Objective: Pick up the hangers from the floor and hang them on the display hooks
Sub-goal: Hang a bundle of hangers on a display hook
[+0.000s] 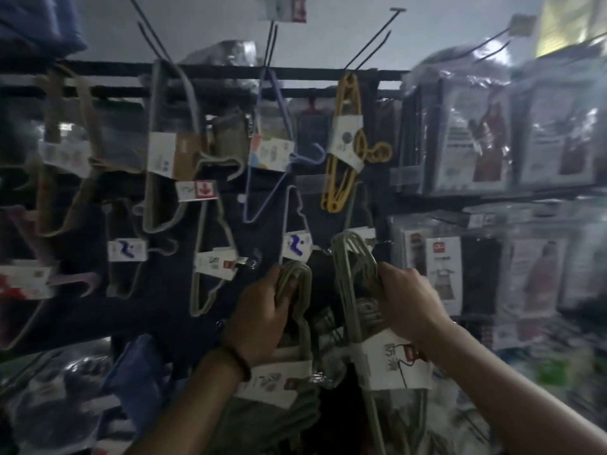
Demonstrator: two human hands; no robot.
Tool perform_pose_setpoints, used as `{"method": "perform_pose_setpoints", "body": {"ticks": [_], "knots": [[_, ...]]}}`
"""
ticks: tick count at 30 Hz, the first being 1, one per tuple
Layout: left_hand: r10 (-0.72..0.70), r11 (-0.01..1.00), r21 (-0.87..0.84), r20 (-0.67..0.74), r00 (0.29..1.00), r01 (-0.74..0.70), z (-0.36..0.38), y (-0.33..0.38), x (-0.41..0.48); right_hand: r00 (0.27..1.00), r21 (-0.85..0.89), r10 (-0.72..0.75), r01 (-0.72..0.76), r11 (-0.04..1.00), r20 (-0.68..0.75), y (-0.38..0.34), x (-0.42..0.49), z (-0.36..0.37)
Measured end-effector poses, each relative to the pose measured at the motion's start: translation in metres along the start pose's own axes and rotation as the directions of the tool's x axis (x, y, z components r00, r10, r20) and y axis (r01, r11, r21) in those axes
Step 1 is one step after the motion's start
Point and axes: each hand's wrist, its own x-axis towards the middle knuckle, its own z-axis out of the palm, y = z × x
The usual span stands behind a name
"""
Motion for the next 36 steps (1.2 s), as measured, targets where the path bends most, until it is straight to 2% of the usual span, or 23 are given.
{"method": "perform_pose_setpoints", "body": {"ticks": [4,9,14,18,22,24,28,31,36], "knots": [[0.136,0.989,0.047,0.075,0.988,-0.14,0.0,0.007,0.042,0.998,0.009,0.055,-0.055,0.998,-0.013,0.025,0.034,-0.004],[0.262,0.964,-0.021,0.213,0.941,-0.263,0.025,0.017,0.105,0.997,-0.087,0.078,-0.078,0.993,-0.003,0.05,0.085,-0.006],[0.299,0.954,-0.092,0.365,0.882,-0.285,0.061,0.029,0.144,0.989,-0.13,0.137,-0.13,0.983,0.048,0.073,0.129,0.007],[0.297,0.954,-0.082,0.415,0.86,-0.29,0.089,0.037,0.17,0.99,-0.122,0.139,-0.135,0.983,0.029,0.092,0.164,0.014],[0.286,0.954,-0.043,0.42,0.861,-0.296,0.113,0.035,0.199,0.99,-0.044,0.139,-0.138,0.989,0.027,0.105,0.194,0.01],[0.26,0.959,-0.005,0.417,0.871,-0.283,0.124,0.037,0.21,0.995,-0.014,0.095,-0.095,0.995,0.002,0.111,0.204,0.008],[0.322,0.939,-0.002,0.357,0.877,-0.344,0.146,0.041,0.221,0.987,0.04,0.019,-0.013,0.999,-0.16,0.123,0.211,0.009],[0.337,0.934,-0.011,0.364,0.868,-0.358,0.163,0.044,0.229,0.965,0.038,0.035,-0.026,0.999,-0.259,0.138,0.213,0.015],[0.334,0.94,-0.059,0.348,0.876,-0.335,0.188,0.046,0.24,0.946,0.03,0.054,-0.047,0.998,-0.318,0.158,0.221,0.028]]}}
